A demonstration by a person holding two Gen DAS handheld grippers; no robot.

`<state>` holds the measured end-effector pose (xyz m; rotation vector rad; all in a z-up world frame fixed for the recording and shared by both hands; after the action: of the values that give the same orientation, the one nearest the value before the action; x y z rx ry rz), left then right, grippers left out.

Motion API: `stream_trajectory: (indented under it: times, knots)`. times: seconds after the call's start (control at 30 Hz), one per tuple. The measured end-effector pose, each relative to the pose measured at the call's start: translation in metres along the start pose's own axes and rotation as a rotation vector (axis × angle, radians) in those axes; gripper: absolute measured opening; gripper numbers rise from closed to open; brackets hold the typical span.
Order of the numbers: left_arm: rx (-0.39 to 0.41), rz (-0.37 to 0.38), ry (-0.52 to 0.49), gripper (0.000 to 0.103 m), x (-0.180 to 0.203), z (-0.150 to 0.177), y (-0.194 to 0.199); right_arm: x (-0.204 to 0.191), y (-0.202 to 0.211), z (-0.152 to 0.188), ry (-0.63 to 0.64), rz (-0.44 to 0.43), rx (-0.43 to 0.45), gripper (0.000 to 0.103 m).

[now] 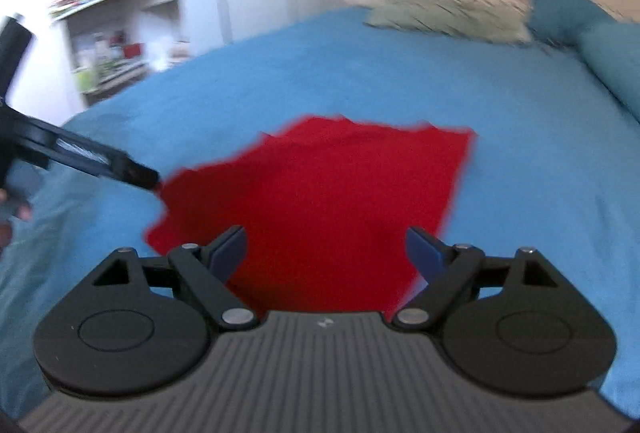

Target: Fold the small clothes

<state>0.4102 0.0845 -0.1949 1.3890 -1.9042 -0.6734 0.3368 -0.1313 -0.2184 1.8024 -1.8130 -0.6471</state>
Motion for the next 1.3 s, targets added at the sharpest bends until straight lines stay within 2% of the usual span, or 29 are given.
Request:
stream_trajectory:
  times: [0.13, 0.2, 0.23, 0.3, 0.37, 0.43, 0.47, 0.57, 0.83, 0.93, 1.07, 1.13, 1.17, 1.23, 1.3]
  knots:
    - [-0.012, 0.025, -0.004, 0.100, 0.011, -0.004, -0.015, 0.027, -0.004, 0.020, -0.110, 0.042, -0.054, 0.102]
    - [-0.001, 0.029, 0.030, 0.099, 0.004, -0.002, -0.015, 0.032, -0.005, 0.025, -0.131, 0.055, -0.061, 0.102]
    - [0.006, 0.055, 0.052, 0.099, 0.003, -0.002, -0.013, 0.033, -0.004, 0.028, -0.138, 0.061, -0.063, 0.102]
    - [-0.009, 0.080, 0.048, 0.099, 0.004, 0.000, -0.016, 0.039, -0.002, 0.030, -0.151, 0.053, -0.064, 0.102]
    - [-0.037, 0.023, 0.019, 0.098, 0.002, 0.005, -0.024, 0.039, -0.003, 0.030, -0.156, 0.059, -0.060, 0.102]
    - [-0.074, -0.015, 0.047, 0.092, -0.009, 0.014, -0.033, 0.041, -0.005, 0.033, -0.161, 0.066, -0.079, 0.102]
    - [-0.088, -0.013, 0.073, 0.089, -0.015, 0.018, -0.037, 0.038, -0.010, 0.033, -0.168, 0.073, -0.099, 0.102]
    - [-0.116, -0.005, 0.114, 0.089, -0.027, 0.030, -0.043, 0.038, -0.019, 0.034, -0.184, 0.106, -0.135, 0.102]
    - [-0.127, -0.035, 0.074, 0.089, -0.027, 0.037, -0.040, 0.050, -0.034, 0.051, -0.234, 0.116, -0.222, 0.102]
    - [-0.125, -0.037, 0.077, 0.089, -0.026, 0.031, -0.031, 0.049, -0.030, 0.045, -0.232, 0.120, -0.222, 0.102]
    - [-0.091, -0.057, 0.018, 0.089, -0.013, 0.013, -0.014, 0.057, -0.018, 0.023, -0.242, 0.107, -0.184, 0.102]
    - [-0.068, -0.030, 0.004, 0.089, -0.006, -0.002, -0.004, 0.063, -0.013, 0.008, -0.238, 0.105, -0.183, 0.102]
    - [-0.058, -0.012, -0.008, 0.090, -0.002, -0.012, 0.000, 0.067, -0.011, -0.001, -0.229, 0.113, -0.189, 0.102]
    - [-0.043, -0.005, -0.040, 0.101, 0.005, -0.028, 0.005, 0.074, -0.007, -0.020, -0.223, 0.112, -0.185, 0.102]
    - [-0.033, 0.013, -0.071, 0.103, 0.011, -0.046, 0.005, 0.080, -0.006, -0.037, -0.226, 0.087, -0.198, 0.102]
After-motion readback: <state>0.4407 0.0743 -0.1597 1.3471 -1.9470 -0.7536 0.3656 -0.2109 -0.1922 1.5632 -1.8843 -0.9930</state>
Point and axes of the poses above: each gripper's, at about its wrist camera, not at the fingertips, and y roughly against the way its jaws point, x to its right, z to its underside, the point moved 7 cm from there along -y, roughly the way its jaws point, and after that the axes turned 12 degrees about z, right-handed, at the moved point
